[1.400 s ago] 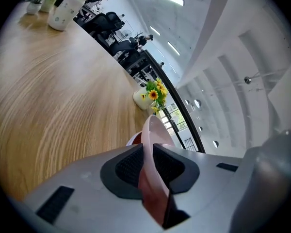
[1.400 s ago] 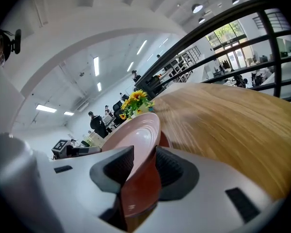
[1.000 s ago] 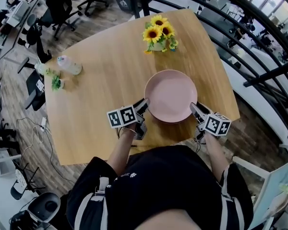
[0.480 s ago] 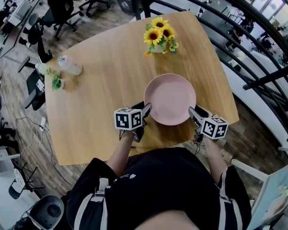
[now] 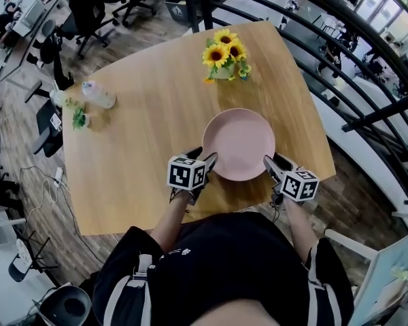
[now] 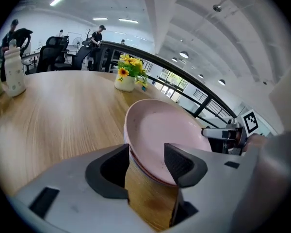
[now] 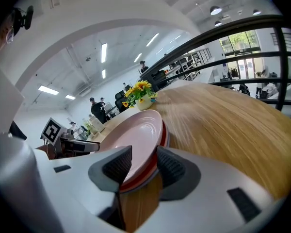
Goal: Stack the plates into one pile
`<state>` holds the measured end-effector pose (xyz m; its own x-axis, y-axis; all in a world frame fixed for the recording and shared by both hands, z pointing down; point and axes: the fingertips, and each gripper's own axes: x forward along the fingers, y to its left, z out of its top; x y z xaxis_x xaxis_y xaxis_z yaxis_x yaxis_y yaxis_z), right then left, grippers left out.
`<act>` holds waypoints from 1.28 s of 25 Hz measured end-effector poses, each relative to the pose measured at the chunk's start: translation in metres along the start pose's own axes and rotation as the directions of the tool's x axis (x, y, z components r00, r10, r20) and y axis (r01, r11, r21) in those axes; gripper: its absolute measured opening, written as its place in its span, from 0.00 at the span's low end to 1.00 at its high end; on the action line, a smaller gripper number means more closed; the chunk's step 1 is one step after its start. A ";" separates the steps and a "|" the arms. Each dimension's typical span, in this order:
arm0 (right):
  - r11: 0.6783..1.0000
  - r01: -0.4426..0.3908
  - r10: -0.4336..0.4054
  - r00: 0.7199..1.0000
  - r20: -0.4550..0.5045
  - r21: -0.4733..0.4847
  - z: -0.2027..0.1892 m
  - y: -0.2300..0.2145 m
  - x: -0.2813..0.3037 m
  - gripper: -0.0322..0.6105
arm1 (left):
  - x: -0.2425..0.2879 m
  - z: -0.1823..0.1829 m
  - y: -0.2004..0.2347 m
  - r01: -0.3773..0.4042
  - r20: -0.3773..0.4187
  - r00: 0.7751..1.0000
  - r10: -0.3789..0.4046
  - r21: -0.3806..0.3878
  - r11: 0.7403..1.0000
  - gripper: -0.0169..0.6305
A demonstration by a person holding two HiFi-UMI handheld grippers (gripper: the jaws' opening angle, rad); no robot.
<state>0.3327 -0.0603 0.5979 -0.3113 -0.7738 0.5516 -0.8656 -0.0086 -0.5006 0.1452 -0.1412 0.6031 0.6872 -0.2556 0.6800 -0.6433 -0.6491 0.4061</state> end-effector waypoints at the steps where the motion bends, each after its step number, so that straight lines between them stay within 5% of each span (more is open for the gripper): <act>1: 1.000 0.000 0.000 1.000 0.003 0.004 0.000 0.000 0.000 0.32 | -0.001 0.000 0.001 -0.018 0.002 1.000 0.018 0.022 1.000 0.35; 5: 1.000 0.002 -0.002 1.000 -0.001 0.010 -0.003 -0.003 -0.002 0.33 | -0.005 0.004 0.007 -0.092 0.024 0.996 0.090 0.107 0.990 0.35; 15: 0.999 -0.022 0.025 0.997 0.077 -0.041 0.029 0.004 -0.015 0.34 | -0.025 0.031 0.007 -0.169 0.181 0.971 0.155 0.060 0.984 0.34; 21: 0.986 -0.093 0.113 0.982 0.150 -0.135 0.067 0.026 -0.026 0.31 | -0.042 0.051 0.003 -0.262 0.291 0.928 0.233 0.065 0.963 0.25; 26: 0.963 -0.214 0.240 0.957 0.163 -0.166 0.082 0.048 -0.031 0.27 | -0.064 0.066 -0.015 -0.287 0.442 0.865 0.238 0.047 0.957 0.07; 32: 0.924 -0.333 0.367 0.911 0.188 -0.189 0.098 0.066 -0.045 0.06 | -0.069 0.071 -0.053 -0.246 0.474 0.862 0.181 0.079 0.966 0.07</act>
<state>0.3284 -0.0878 0.4750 -0.5278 -0.8271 0.1935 -0.7700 0.3697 -0.5200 0.1562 -0.1404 0.4913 0.6358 -0.6772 0.3704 -0.7639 -0.6207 0.1765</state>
